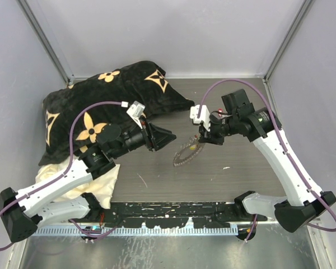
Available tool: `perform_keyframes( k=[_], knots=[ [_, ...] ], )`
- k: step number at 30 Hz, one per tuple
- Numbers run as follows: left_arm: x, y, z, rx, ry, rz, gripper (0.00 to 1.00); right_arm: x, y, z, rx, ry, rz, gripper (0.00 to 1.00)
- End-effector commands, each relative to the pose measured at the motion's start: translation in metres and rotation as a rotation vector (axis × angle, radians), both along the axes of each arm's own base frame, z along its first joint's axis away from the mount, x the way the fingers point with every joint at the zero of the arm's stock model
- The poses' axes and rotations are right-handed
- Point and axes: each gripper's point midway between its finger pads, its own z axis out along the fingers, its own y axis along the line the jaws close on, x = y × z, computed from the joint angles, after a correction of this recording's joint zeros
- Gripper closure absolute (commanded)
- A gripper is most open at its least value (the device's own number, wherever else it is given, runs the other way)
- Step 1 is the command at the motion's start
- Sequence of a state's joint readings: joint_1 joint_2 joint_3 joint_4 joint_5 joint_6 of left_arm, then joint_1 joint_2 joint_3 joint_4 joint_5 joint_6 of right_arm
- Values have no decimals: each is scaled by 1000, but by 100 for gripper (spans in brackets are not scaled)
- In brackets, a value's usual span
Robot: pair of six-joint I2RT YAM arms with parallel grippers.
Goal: Remove the keys from the keyring
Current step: Remove the key from the keyring.
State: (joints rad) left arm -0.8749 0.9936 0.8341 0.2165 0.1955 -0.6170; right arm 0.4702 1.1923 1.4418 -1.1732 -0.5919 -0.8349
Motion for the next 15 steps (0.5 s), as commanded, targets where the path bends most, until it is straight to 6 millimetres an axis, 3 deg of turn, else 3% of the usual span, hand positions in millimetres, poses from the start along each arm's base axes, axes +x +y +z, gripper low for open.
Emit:
perform_keyframes(
  k=[1,7,11,15],
  knots=[
    [0,-4,13,-25,69,-4,62,7,5,36,113,-52,16,99],
    [-4,-11,14,47,66,29,66,1,9,27,139,-64,48,99],
    [0,-13,6,138,36,117,66,4,8,8,125,-43,27,99],
    [11,-12,-9,205,41,217,71,9,6,5,148,-40,-2,99]
  ],
)
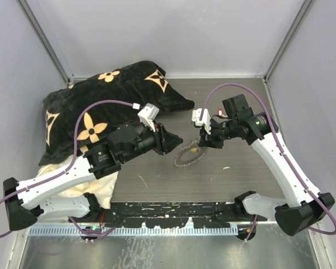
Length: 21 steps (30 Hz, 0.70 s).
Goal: Remove the keys from the keyring
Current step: Remove the key from the keyring.
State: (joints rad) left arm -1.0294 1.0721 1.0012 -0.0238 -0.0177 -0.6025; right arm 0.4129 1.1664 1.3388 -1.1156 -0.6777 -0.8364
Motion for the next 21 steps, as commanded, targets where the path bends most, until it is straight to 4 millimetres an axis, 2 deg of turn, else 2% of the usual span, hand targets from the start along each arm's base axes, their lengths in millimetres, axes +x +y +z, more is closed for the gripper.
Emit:
perform_keyframes(
  k=[1,10,15,16,21],
  knots=[
    [22,9,-7,91,-29,162,71,11,6,23,100,-83,-14,99],
    [20,-25,-13,115,-33,109,67,13,11,20,124,-37,-28,99],
    [29,-24,-13,198,-63,141,66,14,13,18,127,-22,-26,99],
    [32,-28,-23,239,-58,142,66,14,13,17,125,-19,-26,99],
    [35,-30,-29,296,-78,140,65,15,12,15,122,-14,-34,99]
  ],
)
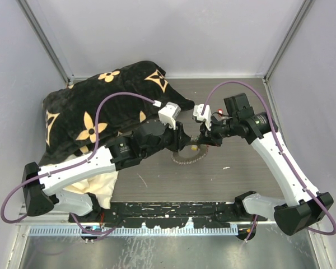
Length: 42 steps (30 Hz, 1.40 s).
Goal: Remove the keys from the keyring
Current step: Remove the key from the keyring.
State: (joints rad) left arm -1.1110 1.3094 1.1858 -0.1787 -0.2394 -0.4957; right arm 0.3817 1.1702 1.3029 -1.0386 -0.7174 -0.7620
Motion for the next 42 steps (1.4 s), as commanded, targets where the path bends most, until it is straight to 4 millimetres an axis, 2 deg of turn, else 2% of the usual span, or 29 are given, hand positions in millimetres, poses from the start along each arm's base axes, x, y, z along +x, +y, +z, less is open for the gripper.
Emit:
perform_keyframes(
  k=[1,20,35,39,42],
  knots=[
    [7,0,13,38,-54,10,65,5,9,16,65,-48,17,99],
    [7,-16,11,89,-63,-56,66,3,10,16,71,-47,25,99],
    [6,-18,2,121,-55,-68,70,1,9,18,77,-51,29,99],
    [7,-19,0,130,-60,-70,73,0,10,19,82,-51,36,99],
    [8,-19,-1,136,-66,-73,82,0,10,18,80,-51,35,99]
  ],
)
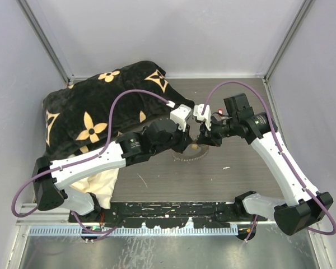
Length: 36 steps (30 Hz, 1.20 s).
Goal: Remove the keys from the keyring
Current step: Remove the key from the keyring.
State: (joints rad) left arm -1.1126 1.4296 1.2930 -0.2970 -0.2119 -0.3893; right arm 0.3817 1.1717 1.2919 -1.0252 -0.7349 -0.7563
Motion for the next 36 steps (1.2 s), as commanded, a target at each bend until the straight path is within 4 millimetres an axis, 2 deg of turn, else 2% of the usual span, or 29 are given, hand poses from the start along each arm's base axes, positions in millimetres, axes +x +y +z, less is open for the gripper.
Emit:
perform_keyframes(
  k=[1,3,8,12,17,26,33,34,36],
  knots=[
    [3,-5,27,-44,-60,-16,87,0,7,19,64,-59,26,99],
    [3,-5,29,-49,-72,-20,93,1,6,17,61,-62,23,99],
    [3,-2,35,-52,-132,-44,100,8,1,13,40,-66,-26,99],
    [2,5,38,-56,-195,-64,100,19,-4,13,42,-69,-92,99],
    [2,10,32,-49,-233,-74,100,28,-7,12,55,-51,-146,99],
    [4,14,24,-92,-212,-22,100,21,0,10,106,-7,-104,99],
    [4,14,19,-139,-238,-23,100,3,10,8,162,34,4,99],
    [0,17,29,-171,-257,-34,100,2,11,8,166,36,9,99],
    [-2,16,30,-175,-270,-56,100,0,13,8,176,43,24,99]
  ],
)
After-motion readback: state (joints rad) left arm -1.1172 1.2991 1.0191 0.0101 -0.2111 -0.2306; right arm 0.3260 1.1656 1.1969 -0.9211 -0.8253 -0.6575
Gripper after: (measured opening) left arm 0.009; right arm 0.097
